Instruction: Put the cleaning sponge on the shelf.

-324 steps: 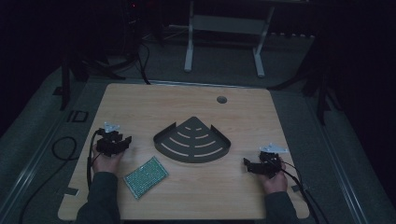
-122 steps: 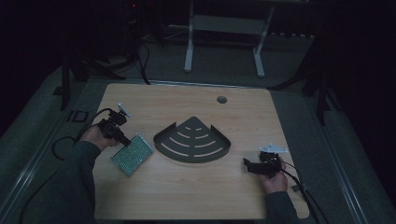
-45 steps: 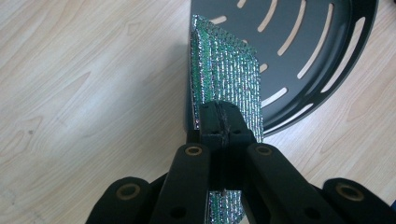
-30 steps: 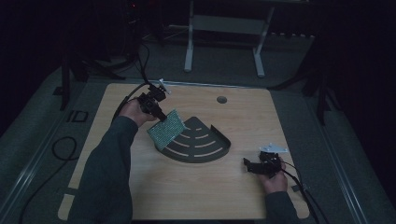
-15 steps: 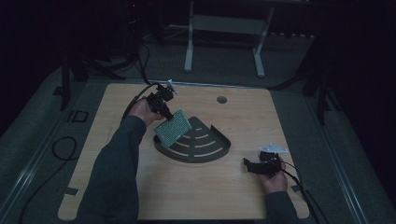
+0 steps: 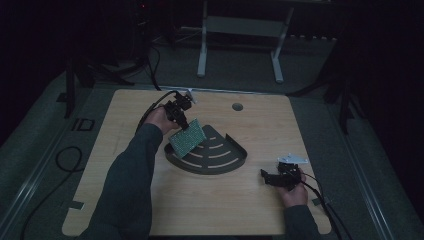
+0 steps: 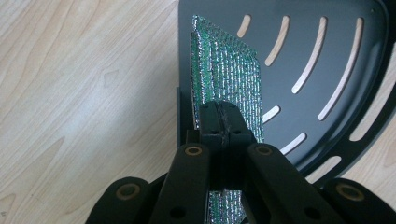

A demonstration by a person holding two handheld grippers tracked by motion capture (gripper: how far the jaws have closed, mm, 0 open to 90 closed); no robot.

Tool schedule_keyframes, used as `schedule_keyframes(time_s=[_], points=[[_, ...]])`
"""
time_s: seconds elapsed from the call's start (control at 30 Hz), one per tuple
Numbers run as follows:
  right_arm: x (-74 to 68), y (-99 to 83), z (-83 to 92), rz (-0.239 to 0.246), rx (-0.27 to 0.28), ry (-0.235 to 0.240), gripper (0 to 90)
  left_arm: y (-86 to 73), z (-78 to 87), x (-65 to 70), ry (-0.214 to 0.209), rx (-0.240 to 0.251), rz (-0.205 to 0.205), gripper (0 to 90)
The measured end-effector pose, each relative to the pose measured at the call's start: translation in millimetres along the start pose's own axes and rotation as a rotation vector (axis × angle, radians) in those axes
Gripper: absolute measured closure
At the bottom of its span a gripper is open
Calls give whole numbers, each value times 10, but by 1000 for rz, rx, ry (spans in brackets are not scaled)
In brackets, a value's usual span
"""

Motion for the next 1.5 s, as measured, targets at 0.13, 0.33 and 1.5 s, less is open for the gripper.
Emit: schedule_keyframes(time_s=[0.13,0.33,1.5], points=[[0,0,0,0,0,0,140,43,-44,32,3,-19,-14,900],[0,1,-1,0,0,1,140,65,-140,55,7,-37,-20,900],[1,1,-1,2,0,1,140,-93,-525,-55,105,-197,-22,900]])
Point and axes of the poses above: each handheld gripper's, and its own axes: z roughly backward along the jaws, y roughly out of its top, x roughly to its right, the point moved 2 cm from there along -z, roughly forward along the jaws, and after that the axes turned 6 degrees about -y, right-handed, at the moved point
